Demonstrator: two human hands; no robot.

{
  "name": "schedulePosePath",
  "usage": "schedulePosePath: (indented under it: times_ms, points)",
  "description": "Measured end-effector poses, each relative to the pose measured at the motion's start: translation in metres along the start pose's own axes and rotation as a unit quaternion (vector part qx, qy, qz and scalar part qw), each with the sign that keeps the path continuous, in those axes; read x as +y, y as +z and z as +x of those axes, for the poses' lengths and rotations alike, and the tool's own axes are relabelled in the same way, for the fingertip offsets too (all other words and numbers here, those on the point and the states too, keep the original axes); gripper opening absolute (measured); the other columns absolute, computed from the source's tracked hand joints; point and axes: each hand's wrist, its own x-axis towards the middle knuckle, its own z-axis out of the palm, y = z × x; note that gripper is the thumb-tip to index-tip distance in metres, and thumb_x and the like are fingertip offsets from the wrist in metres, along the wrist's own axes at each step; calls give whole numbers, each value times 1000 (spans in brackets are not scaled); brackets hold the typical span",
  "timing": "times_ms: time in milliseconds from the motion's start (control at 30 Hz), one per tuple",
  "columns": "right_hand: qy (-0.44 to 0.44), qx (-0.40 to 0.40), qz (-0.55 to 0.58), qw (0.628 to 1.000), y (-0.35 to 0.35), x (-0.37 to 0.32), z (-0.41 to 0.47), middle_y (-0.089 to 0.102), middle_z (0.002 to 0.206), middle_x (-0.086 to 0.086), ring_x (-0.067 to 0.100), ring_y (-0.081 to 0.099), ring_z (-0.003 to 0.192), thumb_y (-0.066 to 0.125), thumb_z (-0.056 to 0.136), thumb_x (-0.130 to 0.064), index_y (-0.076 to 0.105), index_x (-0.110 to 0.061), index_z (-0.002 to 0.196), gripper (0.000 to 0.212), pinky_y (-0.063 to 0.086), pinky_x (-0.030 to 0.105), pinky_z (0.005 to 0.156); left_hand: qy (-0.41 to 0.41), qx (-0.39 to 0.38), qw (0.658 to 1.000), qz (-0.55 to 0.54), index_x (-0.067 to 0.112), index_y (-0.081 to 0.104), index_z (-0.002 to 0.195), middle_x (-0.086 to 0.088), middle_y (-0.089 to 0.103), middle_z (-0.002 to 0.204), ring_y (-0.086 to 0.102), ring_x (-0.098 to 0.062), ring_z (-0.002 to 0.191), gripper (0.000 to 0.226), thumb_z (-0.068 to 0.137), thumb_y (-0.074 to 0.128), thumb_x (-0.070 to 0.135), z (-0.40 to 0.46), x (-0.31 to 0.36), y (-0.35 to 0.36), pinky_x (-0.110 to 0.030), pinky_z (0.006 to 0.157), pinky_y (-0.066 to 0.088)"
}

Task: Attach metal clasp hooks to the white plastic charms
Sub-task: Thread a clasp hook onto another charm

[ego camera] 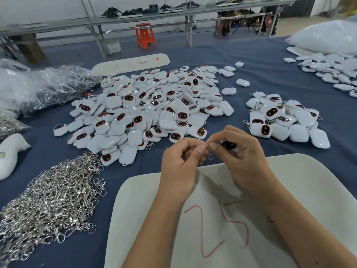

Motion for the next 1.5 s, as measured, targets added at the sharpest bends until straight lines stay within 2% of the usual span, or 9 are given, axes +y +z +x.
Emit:
schedulePosePath:
  times_ms: [400, 600, 700, 767, 933, 1100, 1267, 1367, 1500]
  points:
    - [56, 10, 88, 995, 5, -10, -1, 67, 82, 0, 7, 59, 75, 70, 95, 2, 75, -6, 90, 11, 44, 16, 75, 0, 5, 1000, -10, -2, 71, 95, 4, 71, 77, 61, -3, 70, 9, 97, 62, -3, -2, 7, -1, -16, 68, 50]
    - [76, 37, 138, 987, 16, -10, -6, 70, 79, -6, 2, 59, 69, 68, 98, -1, 73, -8, 92, 11, 44, 11, 70, 42, 52, 995, 75, 12, 66, 87, 14, 64, 73, 57, -3, 69, 20, 101, 57, 1, -8, 13, 9, -15, 68, 45]
    - [74, 64, 150, 984, 20, -11, -7, 72, 84, 1, 19, 65, 80, 67, 99, -3, 72, -10, 93, 11, 53, 28, 79, 49, 89, 992, 80, 13, 66, 87, 15, 62, 71, 56, -3, 67, 20, 101, 57, 2, -10, 14, 16, -12, 67, 42]
    - [67, 77, 149, 984, 22, -11, -8, 72, 86, 2, 21, 65, 84, 67, 100, -2, 72, -10, 94, 11, 53, 32, 83, 45, 108, 991, 70, 12, 67, 89, 12, 64, 72, 57, -3, 68, 17, 101, 59, 4, -10, 14, 20, -13, 67, 43]
    - [77, 94, 169, 978, 27, -12, -10, 67, 78, -6, 3, 55, 68, 66, 101, -4, 71, -9, 94, 10, 42, 13, 68, 48, 131, 988, 68, 12, 67, 90, 10, 65, 74, 58, -4, 69, 15, 101, 59, 5, -13, 13, 26, -13, 67, 44]
    - [84, 101, 174, 976, 30, -12, -11, 66, 76, -6, 1, 51, 61, 66, 101, -4, 71, -9, 93, 11, 39, 10, 61, 56, 130, 986, 87, 16, 65, 88, 16, 63, 73, 57, -5, 68, 18, 102, 58, 6, -12, 12, 26, -12, 66, 43]
    - [80, 81, 134, 984, 27, -13, -8, 66, 75, -15, 2, 56, 64, 68, 99, -5, 73, -14, 91, 13, 41, 9, 63, 118, 117, 970, 178, 13, 63, 91, 9, 63, 80, 57, -9, 74, 13, 100, 56, 7, -9, 12, 16, -18, 67, 42]
    - [118, 103, 131, 979, 22, -12, -5, 51, 62, -13, 5, 39, 54, 62, 103, -20, 74, -19, 93, 16, 33, 16, 51, 158, 91, 946, 267, 11, 58, 90, 3, 59, 85, 53, -15, 79, 15, 98, 54, -1, -7, 11, 10, -25, 70, 42]
    - [178, 128, 227, 949, 12, -8, 1, 52, 69, -7, 12, 42, 56, 52, 92, -14, 71, -24, 117, 33, 39, 23, 47, 118, 48, 931, 342, 10, 55, 88, -3, 59, 87, 51, -23, 80, 24, 88, 52, -14, -6, 7, 14, -38, 70, 40]
